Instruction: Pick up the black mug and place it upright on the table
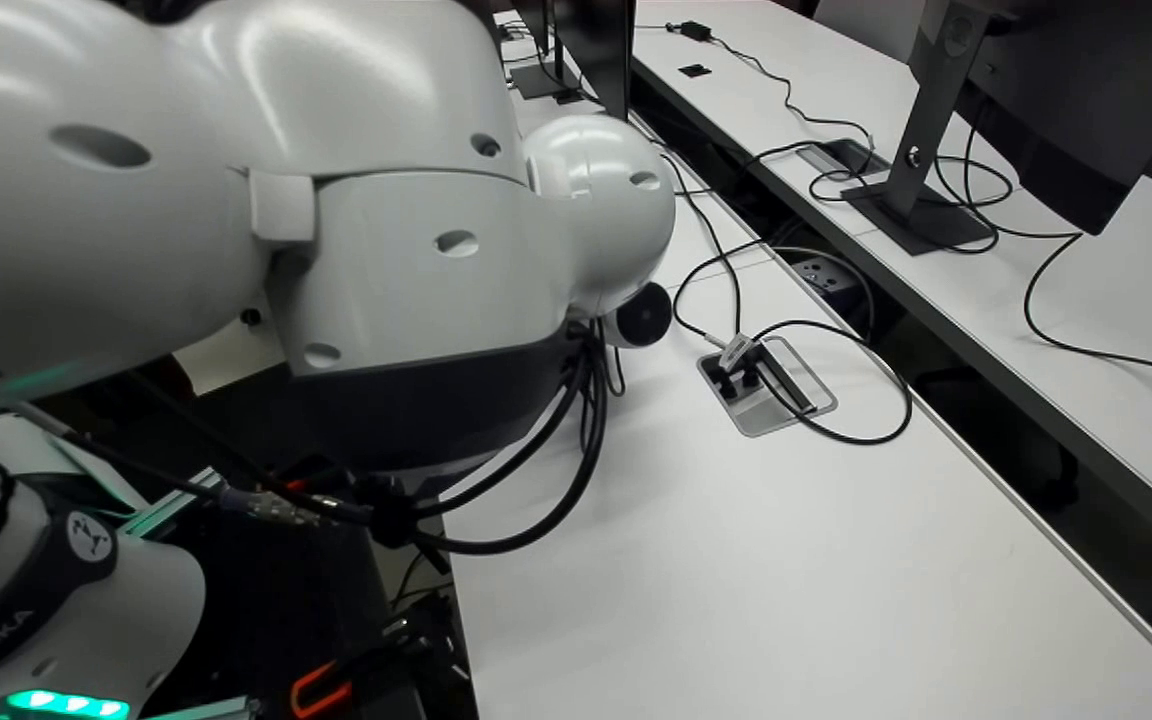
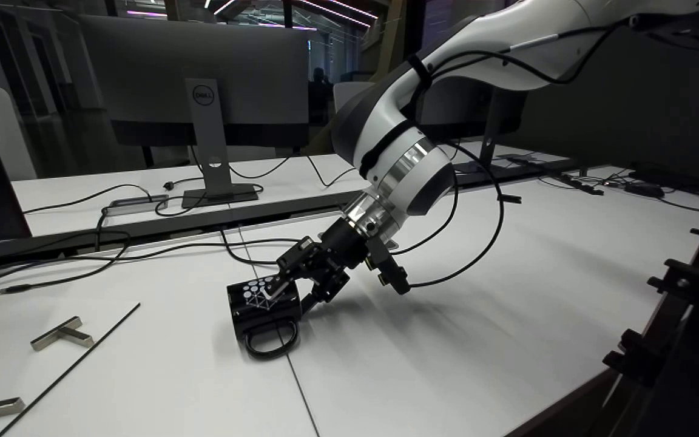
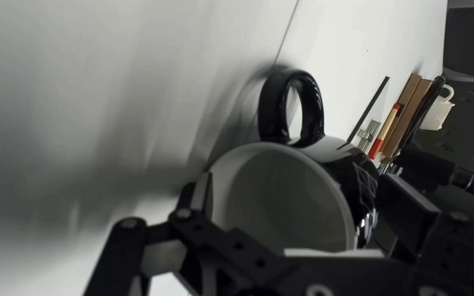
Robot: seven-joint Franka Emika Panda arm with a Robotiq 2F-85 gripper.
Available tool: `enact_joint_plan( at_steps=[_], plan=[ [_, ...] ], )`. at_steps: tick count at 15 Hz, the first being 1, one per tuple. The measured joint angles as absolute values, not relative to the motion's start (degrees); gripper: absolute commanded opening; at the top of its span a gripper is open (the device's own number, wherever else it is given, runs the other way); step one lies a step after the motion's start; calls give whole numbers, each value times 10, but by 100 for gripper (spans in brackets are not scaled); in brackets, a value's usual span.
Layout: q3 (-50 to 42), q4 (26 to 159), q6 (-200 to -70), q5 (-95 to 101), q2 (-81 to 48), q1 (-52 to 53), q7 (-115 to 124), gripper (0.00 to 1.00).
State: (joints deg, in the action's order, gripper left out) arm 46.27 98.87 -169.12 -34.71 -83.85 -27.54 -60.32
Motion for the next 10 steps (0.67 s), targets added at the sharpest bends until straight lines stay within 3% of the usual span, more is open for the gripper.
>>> enact_joint_plan(
  at_steps=[10],
  plan=[
    [469,983,-1712,-347,-838,-273,-609,100]
  ],
)
